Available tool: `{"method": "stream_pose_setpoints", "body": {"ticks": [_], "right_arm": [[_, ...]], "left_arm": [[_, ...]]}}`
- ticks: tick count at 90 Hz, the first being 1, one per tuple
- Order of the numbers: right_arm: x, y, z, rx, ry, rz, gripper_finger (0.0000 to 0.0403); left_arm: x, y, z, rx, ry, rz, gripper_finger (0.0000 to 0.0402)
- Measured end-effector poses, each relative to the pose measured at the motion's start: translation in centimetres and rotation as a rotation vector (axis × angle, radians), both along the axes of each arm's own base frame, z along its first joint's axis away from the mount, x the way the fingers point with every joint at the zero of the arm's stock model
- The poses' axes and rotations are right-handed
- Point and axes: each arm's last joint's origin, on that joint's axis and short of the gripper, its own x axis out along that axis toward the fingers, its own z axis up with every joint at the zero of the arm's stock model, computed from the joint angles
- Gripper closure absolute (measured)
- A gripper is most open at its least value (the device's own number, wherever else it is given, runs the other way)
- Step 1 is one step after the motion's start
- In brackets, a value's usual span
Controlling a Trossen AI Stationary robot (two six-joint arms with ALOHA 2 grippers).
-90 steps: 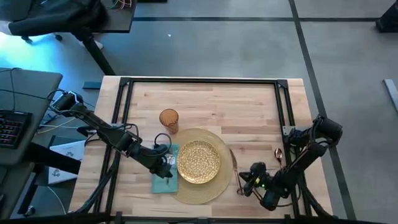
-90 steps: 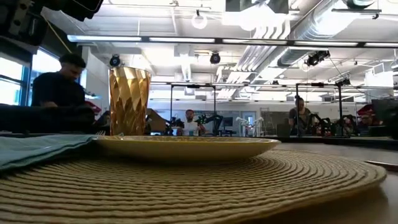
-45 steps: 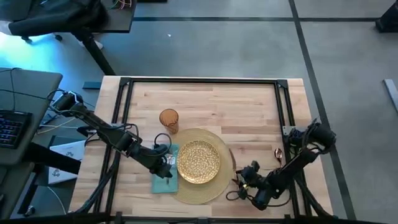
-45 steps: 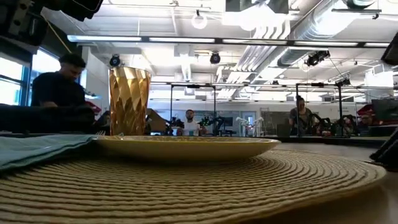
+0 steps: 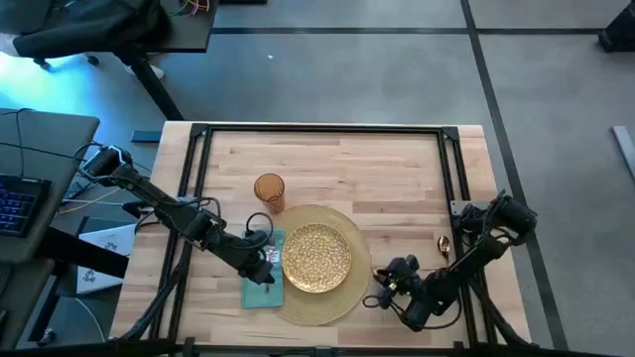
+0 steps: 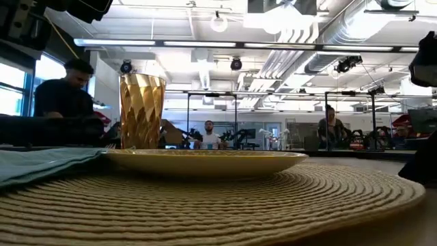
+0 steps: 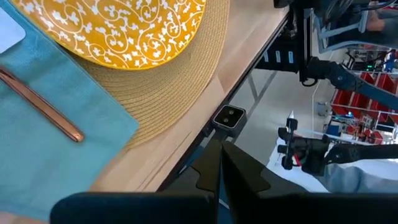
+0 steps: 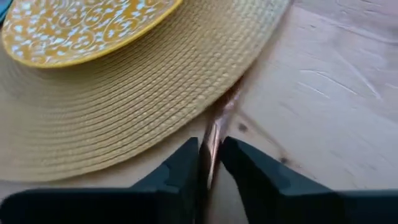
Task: Set table place
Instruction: Put the knife to the right of the yellow patterned plate on the mat
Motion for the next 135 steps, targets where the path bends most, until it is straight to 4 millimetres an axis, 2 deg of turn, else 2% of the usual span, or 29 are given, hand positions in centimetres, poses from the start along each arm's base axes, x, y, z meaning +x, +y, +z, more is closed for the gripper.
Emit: {"method": "stream_pose_setpoints", "body": {"ticks": [17,31,57,65,89,100,114,135], "right_arm": [[-0.1,0.0,0.0,0.022,-0.014,-0.035,0.0394],[-0.6,0.2,0.3,0.138,-0.078,-0.165,0.0399],[-1.4,-0.6,3.5,0.210,-0.005,-0.172,0.0402],[-1.4,-0.9,4.4,0.208,-0.041,-0.174,0.0402],[0.7,-0.7,6.1,0.280,-0.306,-0.208,0.0403],[2.4,-1.2,5.5,0.287,-0.336,-0.231,0.0403],[4.5,-2.1,4.3,0.381,-0.352,-0.319,0.0403],[6.1,-3.1,3.2,0.485,-0.363,-0.438,0.0403]], "left_arm": [[0.0,0.0,0.0,0.003,-0.002,0.004,0.0401],[0.0,0.0,0.0,0.003,-0.003,0.004,0.0401],[0.0,0.0,0.0,0.004,-0.004,0.006,0.0401],[0.0,0.0,0.0,0.005,-0.004,0.006,0.0401],[0.0,0.0,0.0,0.009,-0.007,0.001,0.0401],[0.0,0.0,0.0,0.021,-0.013,-0.010,0.0401],[0.0,0.0,0.0,0.021,-0.016,-0.011,0.0401],[0.1,-0.1,0.2,0.009,-0.029,-0.060,0.0401]]}}
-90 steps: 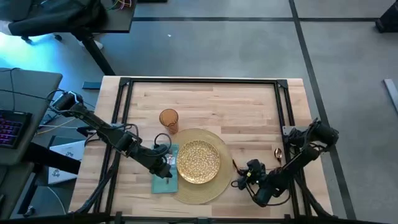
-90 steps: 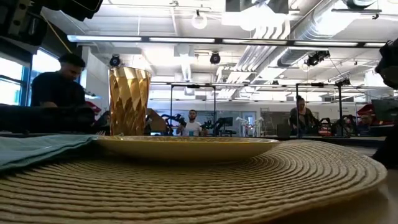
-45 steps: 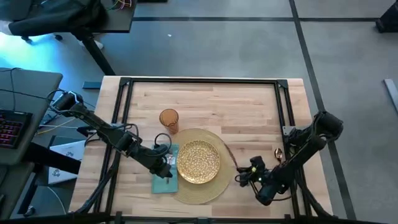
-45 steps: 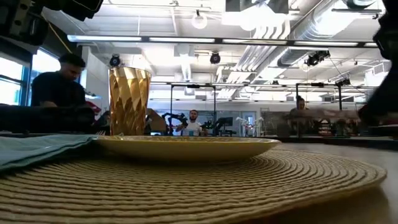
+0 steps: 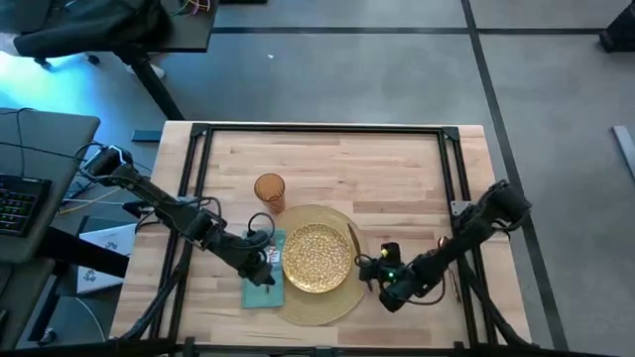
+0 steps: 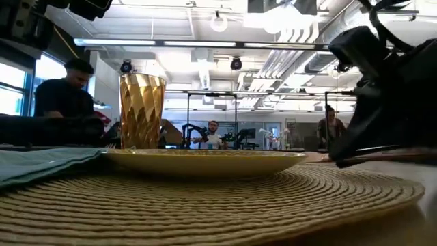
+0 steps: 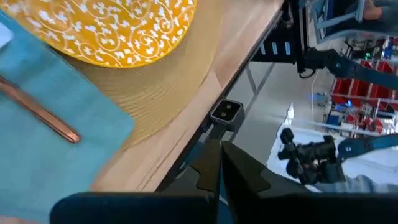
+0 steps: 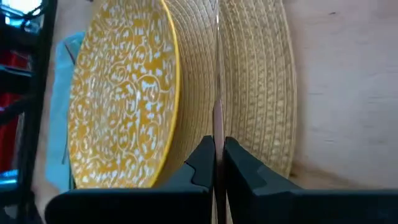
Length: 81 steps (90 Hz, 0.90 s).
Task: Set table place
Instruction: Put the knife to the right of the yellow patterned plate on the mat, then adjust the mat
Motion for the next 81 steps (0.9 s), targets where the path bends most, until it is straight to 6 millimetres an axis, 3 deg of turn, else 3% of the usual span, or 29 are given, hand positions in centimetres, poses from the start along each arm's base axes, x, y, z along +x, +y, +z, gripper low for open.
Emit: {"method": "stream_pose_setpoints", "body": {"ticks": [27,62,81], "right_arm": [[1.8,-1.6,-0.1,0.074,0.024,0.003,0.0390],[1.8,-1.6,0.5,0.072,0.120,0.181,0.0248],[-0.5,-3.9,3.2,0.001,0.343,0.261,0.0219]], "left_arm": [[0.1,-0.1,0.2,0.024,-0.041,-0.047,0.0401],[0.1,-0.1,0.2,0.041,-0.054,-0.061,0.0401],[0.2,-0.1,0.2,0.043,-0.066,-0.055,0.0401]]}}
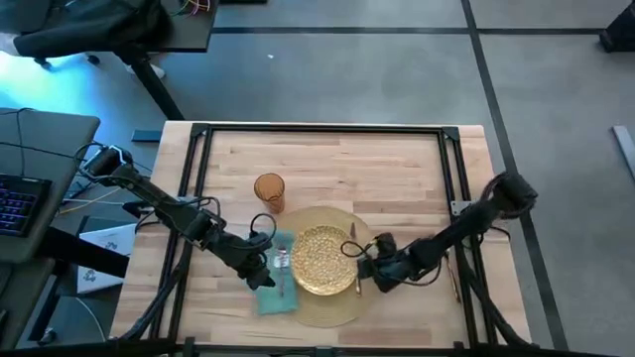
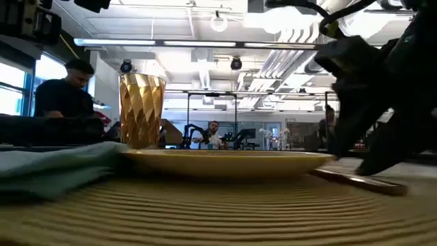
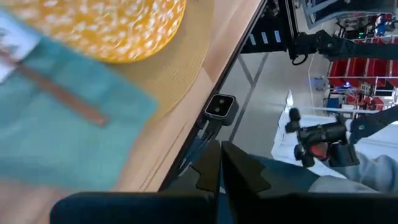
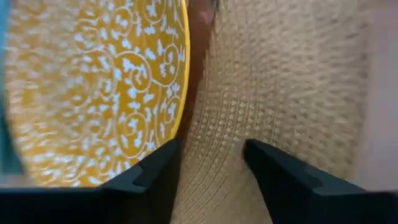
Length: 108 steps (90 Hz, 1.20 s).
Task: Set table place
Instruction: Adjust the mat
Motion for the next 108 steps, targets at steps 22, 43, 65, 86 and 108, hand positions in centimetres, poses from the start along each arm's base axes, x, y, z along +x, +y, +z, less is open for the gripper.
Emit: {"method": "stream_pose_setpoints", "body": {"ticks": [22,43,65,86,108], "right_arm": [[-3.9,-3.0,5.7,-0.050,0.069,0.027,0.0226],[-8.2,-4.6,6.9,0.160,0.479,0.031,0.0227],[-8.4,-4.2,4.0,0.322,0.484,0.142,0.0227],[-6.8,-3.5,1.6,0.327,0.359,0.091,0.0251],[-3.7,-2.2,-1.0,0.354,0.333,0.065,0.0334]], "left_arm": [[0.0,0.0,0.0,0.009,-0.009,0.009,0.0401],[0.1,0.1,0.0,0.047,-0.030,0.024,0.0401],[0.6,1.1,0.0,0.122,-0.069,0.088,0.0401],[1.4,3.9,-0.6,0.198,-0.010,0.056,0.0401],[1.2,4.0,-0.9,0.169,0.030,-0.048,0.0401]]}}
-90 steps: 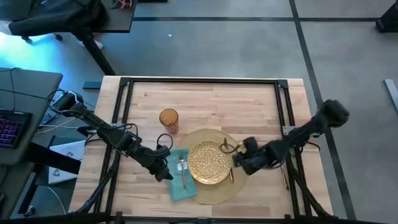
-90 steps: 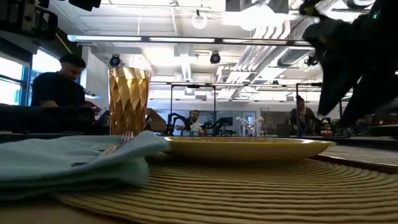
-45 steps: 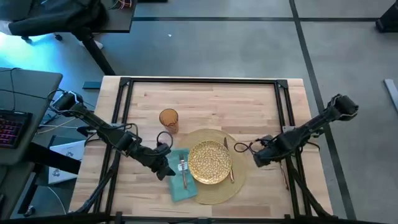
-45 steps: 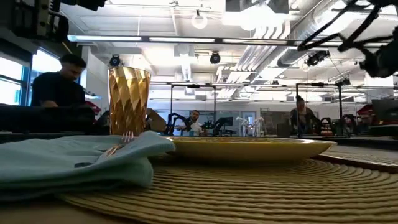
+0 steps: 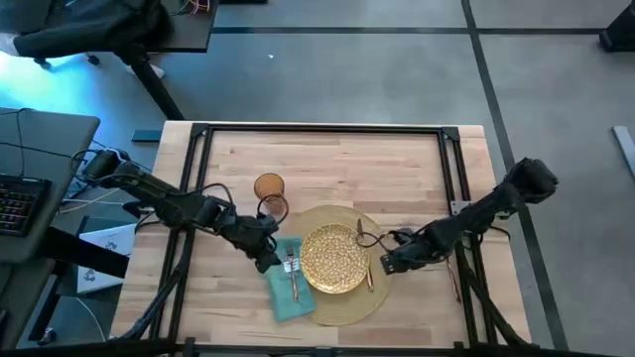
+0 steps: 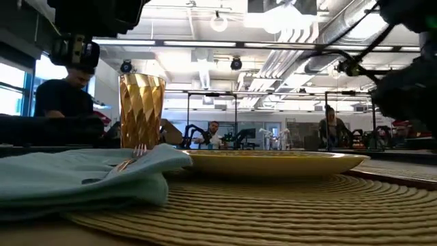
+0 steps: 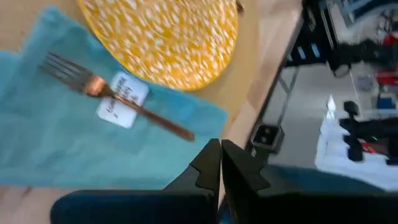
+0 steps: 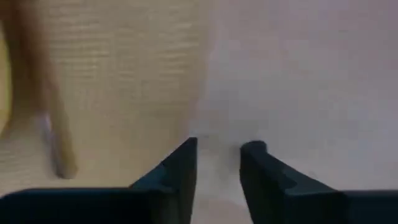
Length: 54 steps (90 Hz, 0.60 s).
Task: Set table place
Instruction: Adjust the mat
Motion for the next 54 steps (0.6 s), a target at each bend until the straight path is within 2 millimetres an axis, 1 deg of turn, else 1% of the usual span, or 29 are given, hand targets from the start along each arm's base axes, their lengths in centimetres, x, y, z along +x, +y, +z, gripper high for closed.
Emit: {"method": "stream_pose_setpoints", "body": {"ticks": [5,13,18,32,43,54], "right_arm": [[0.7,0.4,-0.3,-0.002,0.016,-0.008,0.0355],[2.1,1.1,-0.3,-0.001,0.021,-0.005,0.0388],[2.9,1.6,-0.3,0.001,0.016,-0.004,0.0398],[4.6,2.4,0.1,0.016,0.003,-0.018,0.0392],[4.9,2.6,0.4,0.016,0.011,-0.026,0.0393],[5.5,3.0,1.0,0.040,-0.021,0.015,0.0393]], "left_arm": [[-0.1,-0.2,0.0,-0.016,0.008,-0.024,0.0401],[-0.4,-0.6,0.2,-0.031,0.003,-0.060,0.0401],[-0.7,-0.8,0.5,-0.039,-0.005,-0.081,0.0401],[-1.9,-0.8,1.6,-0.034,-0.022,-0.104,0.0401],[-2.9,-0.4,2.4,-0.009,-0.041,-0.100,0.0401],[-3.7,0.0,3.1,0.000,-0.061,-0.091,0.0401]]}}
